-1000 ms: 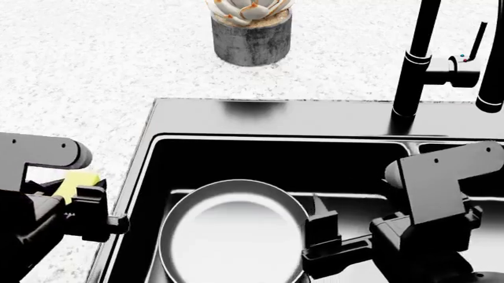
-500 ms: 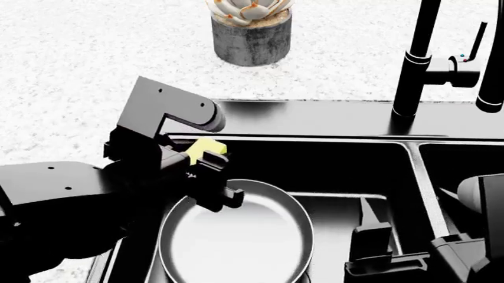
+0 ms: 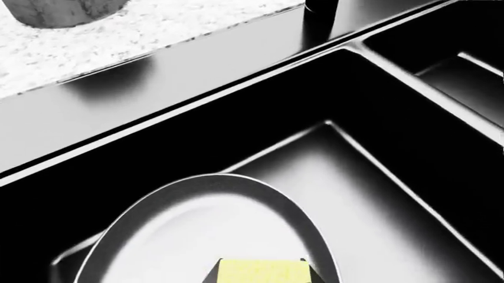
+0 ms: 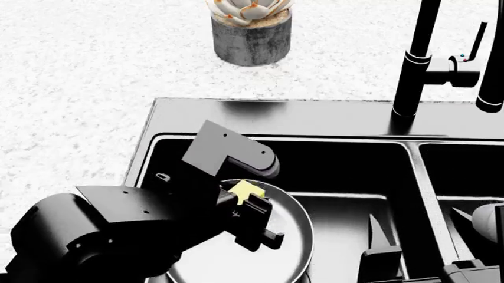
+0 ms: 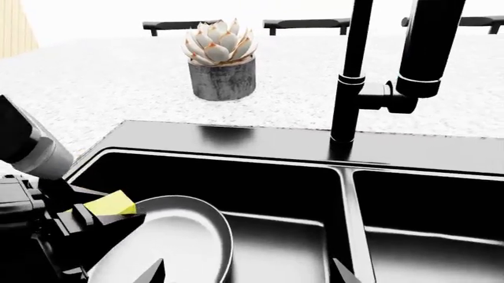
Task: Pick the pan and sponge and place them into the sink. Then turn on the water.
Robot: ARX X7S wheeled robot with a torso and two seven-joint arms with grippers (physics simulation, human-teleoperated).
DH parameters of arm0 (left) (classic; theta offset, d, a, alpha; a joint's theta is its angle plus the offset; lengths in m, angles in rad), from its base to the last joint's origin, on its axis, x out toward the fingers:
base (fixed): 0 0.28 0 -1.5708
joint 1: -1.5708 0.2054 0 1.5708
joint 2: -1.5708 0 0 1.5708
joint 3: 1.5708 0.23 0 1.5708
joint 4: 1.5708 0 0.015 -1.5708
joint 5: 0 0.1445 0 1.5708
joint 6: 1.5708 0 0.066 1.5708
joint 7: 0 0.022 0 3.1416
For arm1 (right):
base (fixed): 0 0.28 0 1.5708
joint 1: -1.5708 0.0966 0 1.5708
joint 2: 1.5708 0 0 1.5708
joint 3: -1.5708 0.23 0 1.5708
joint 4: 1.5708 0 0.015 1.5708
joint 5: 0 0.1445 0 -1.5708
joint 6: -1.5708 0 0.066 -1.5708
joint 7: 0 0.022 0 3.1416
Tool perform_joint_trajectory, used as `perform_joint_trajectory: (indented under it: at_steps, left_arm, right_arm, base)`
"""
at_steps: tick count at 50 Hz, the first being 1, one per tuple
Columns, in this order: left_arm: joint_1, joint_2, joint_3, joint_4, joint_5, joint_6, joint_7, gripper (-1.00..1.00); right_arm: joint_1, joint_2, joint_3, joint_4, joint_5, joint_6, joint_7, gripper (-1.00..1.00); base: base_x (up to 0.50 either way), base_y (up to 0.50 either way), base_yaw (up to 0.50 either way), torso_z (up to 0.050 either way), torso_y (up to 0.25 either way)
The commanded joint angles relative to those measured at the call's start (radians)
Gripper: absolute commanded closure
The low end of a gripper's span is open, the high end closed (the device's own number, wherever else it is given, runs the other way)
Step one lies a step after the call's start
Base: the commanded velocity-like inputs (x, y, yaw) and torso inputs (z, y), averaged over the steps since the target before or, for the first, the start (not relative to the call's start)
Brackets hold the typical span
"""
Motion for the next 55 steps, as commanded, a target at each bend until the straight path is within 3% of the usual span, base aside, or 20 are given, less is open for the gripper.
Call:
perform_joint_trajectory:
  at_steps: [1, 14, 34, 39, 47, 55]
  left_arm:
    - [0.014, -0.008, 0.022, 0.011, -0.02, -0.024, -0.071, 1.0]
    - [-0.059, 0.008, 0.104, -0.084, -0.029, -0.088, -0.011, 1.0]
    - [-0.167, 0.037, 0.259, -0.271, -0.122, -0.035, 0.057, 1.0]
    - [-0.225, 0.042, 0.383, -0.345, -0.24, 0.006, 0.061, 1.0]
    - [-0.364, 0.043, 0.794, -0.47, -0.617, 0.215, 0.058, 1.0]
    - [-0.392, 0.043, 0.889, -0.483, -0.704, 0.261, 0.063, 1.0]
  right_arm:
    - [-0.022, -0.004, 0.008, -0.013, -0.007, -0.01, -0.003, -1.0]
    - [-0.058, -0.016, 0.02, -0.018, -0.035, -0.03, -0.033, -1.0]
    - [-0.09, -0.052, -0.007, 0.011, -0.111, -0.058, -0.1, -1.0]
    - [-0.096, -0.068, -0.021, 0.023, -0.14, -0.071, -0.123, -1.0]
    - [-0.116, -0.072, -0.016, 0.027, -0.158, -0.087, -0.145, -1.0]
    - [-0.143, -0.072, 0.0, 0.018, -0.158, -0.095, -0.147, -1.0]
  base:
    - [0.0, 0.0, 0.0, 0.0, 0.0]
    - [0.0, 0.0, 0.0, 0.0, 0.0]
    - [0.0, 0.0, 0.0, 0.0, 0.0]
    - [0.0, 0.0, 0.0, 0.0, 0.0]
    - [0.0, 0.0, 0.0, 0.0, 0.0]
    - [0.0, 0.0, 0.0, 0.0, 0.0]
